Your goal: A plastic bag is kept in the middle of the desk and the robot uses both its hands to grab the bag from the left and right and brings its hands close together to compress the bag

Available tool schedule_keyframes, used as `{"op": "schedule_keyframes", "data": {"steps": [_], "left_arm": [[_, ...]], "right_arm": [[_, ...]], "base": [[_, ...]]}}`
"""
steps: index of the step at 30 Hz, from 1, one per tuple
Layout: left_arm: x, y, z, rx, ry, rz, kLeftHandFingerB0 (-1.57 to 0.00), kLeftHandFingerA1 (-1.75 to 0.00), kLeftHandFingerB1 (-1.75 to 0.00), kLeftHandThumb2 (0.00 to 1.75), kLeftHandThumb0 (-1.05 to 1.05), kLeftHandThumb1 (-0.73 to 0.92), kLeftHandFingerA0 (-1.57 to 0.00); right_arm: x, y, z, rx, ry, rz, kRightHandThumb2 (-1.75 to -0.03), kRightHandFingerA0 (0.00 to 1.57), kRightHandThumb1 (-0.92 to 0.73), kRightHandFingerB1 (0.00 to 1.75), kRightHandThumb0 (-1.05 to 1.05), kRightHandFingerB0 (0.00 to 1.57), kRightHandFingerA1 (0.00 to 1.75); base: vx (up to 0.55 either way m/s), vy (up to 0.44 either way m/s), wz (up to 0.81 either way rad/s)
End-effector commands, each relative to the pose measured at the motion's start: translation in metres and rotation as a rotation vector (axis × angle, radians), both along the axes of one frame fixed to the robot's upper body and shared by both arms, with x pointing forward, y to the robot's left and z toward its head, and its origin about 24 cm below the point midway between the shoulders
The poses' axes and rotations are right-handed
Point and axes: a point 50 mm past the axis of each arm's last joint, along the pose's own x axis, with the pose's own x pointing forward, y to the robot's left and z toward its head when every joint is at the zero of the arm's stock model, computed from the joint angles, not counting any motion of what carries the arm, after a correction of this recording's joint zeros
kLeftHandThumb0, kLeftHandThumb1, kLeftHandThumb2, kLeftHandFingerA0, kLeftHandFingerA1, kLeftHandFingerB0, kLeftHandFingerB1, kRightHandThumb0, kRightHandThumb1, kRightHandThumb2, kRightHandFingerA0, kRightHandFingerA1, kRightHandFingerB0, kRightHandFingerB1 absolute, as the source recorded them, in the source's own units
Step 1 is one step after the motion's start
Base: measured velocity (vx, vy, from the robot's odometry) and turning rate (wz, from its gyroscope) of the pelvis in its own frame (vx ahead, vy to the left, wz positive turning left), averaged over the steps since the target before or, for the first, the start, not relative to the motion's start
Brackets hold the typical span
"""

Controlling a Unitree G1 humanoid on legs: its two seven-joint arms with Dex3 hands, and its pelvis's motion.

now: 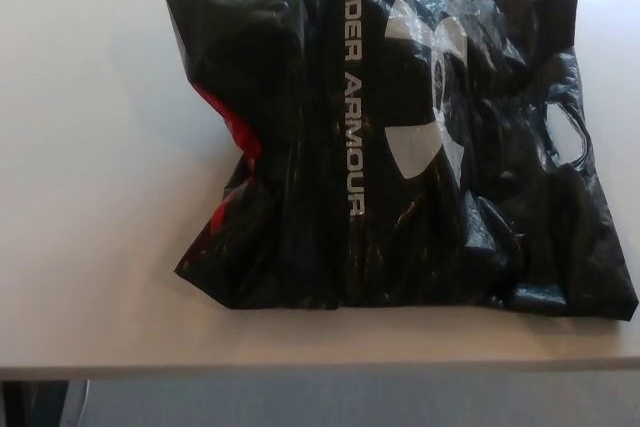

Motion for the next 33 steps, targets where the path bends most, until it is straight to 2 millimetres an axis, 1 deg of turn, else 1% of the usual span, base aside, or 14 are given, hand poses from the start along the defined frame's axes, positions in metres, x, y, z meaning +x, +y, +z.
{"op": "schedule_keyframes", "data": {"steps": [1,9,10,11,15,16,17,18,19,21,25,26,31,33], "left_arm": [[-0.112,-0.047,0.007,0.025,-0.094,-0.085,-0.01,-0.33,-0.3,1.13,-0.72,0.73,-0.01],[-0.135,-0.064,-0.042,-0.074,0.097,-0.157,0.0,-0.26,-0.15,1.15,-0.83,0.79,0.0],[-0.132,-0.062,-0.05,-0.087,0.112,-0.159,-0.03,-0.26,-0.23,0.72,-0.76,0.92,-0.02],[-0.131,-0.062,-0.053,-0.097,0.119,-0.158,0.0,-0.29,-0.22,1.14,-0.77,0.75,0.0],[-0.12,-0.057,-0.049,-0.107,0.08,-0.16,-0.04,-0.27,-0.22,1.13,-0.77,0.73,-0.02],[-0.115,-0.056,-0.048,-0.126,0.067,-0.151,-0.05,-0.24,-0.24,0.68,-0.78,0.92,-0.01],[-0.113,-0.056,-0.048,-0.144,0.064,-0.146,-0.07,-0.25,-0.24,1.13,-0.77,0.75,0.0],[-0.109,-0.055,-0.047,-0.152,0.051,-0.149,-0.06,-0.22,-0.22,1.13,-0.79,0.76,0.0],[-0.104,-0.055,-0.046,-0.174,0.031,-0.148,-0.06,-0.24,-0.24,0.68,-0.77,0.91,-0.02],[-0.09,-0.055,-0.047,-0.237,-0.016,-0.149,-0.09,-0.24,-0.24,1.11,-0.79,0.72,0.0],[-0.079,-0.055,-0.049,-0.315,-0.051,-0.136,-0.11,-0.21,-0.22,1.1,-0.82,0.74,0.0],[-0.079,-0.056,-0.049,-0.319,-0.054,-0.13,-0.1,-0.26,-0.25,0.68,-0.75,0.91,-0.04],[-0.08,-0.06,-0.051,-0.31,-0.06,-0.145,-0.07,-0.33,-0.3,1.1,-0.76,0.71,0.0],[-0.081,-0.06,-0.05,-0.277,-0.068,-0.165,-0.09,-0.31,-0.24,0.68,-0.76,0.91,-0.08]], "right_arm": [[-0.106,0.034,0.006,-0.02,-0.017,0.16,-0.72,0.0,-0.86,0.23,-0.71,0.04,0.16],[-0.127,0.058,-0.04,0.058,0.195,0.232,-1.06,0.0,-0.75,0.23,-0.8,0.02,0.25],[-0.124,0.056,-0.042,0.074,0.209,0.224,-1.07,0.0,-0.77,0.23,-0.8,0.02,0.24],[-0.122,0.055,-0.042,0.078,0.219,0.217,-1.11,0.0,-0.81,0.22,-0.8,0.0,0.25],[-0.116,0.056,-0.045,0.099,0.204,0.201,-1.1,0.0,-0.79,0.26,-0.74,0.0,0.28],[-0.112,0.058,-0.048,0.134,0.192,0.187,-1.08,0.0,-0.76,0.27,-0.76,0.01,0.29],[-0.111,0.06,-0.05,0.155,0.181,0.182,-0.72,0.02,-0.9,0.24,-0.63,0.06,0.2],[-0.109,0.062,-0.05,0.159,0.169,0.188,-1.05,0.0,-0.71,0.31,-0.7,0.03,0.31],[-0.107,0.062,-0.05,0.149,0.161,0.189,-1.07,0.0,-0.74,0.3,-0.71,0.03,0.31],[-0.102,0.064,-0.049,0.142,0.135,0.185,-0.72,0.02,-0.92,0.25,-0.63,0.06,0.24],[-0.095,0.064,-0.048,0.196,0.129,0.22,-0.72,0.02,-0.92,0.22,-0.62,0.04,0.19],[-0.093,0.062,-0.048,0.183,0.128,0.232,-1.05,0.0,-0.73,0.3,-0.71,0.0,0.29],[-0.088,0.055,-0.047,0.147,0.119,0.258,-1.06,0.0,-0.74,0.31,-0.72,0.0,0.31],[-0.085,0.054,-0.047,0.145,0.119,0.254,-0.77,0.01,-0.92,0.23,-0.63,0.03,0.18]], "base": [[0.0,0.0,0.0],[0.0,0.0,0.0],[0.0,0.0,0.0],[0.0,0.0,0.0],[0.0,0.0,0.0],[0.0,0.0,0.0],[0.0,0.0,0.0],[0.0,0.0,0.0],[0.0,0.0,0.0],[0.0,0.0,0.0],[0.0,0.0,0.0],[0.0,0.0,0.0],[0.0,0.0,0.0],[0.0,0.0,0.0]]}}
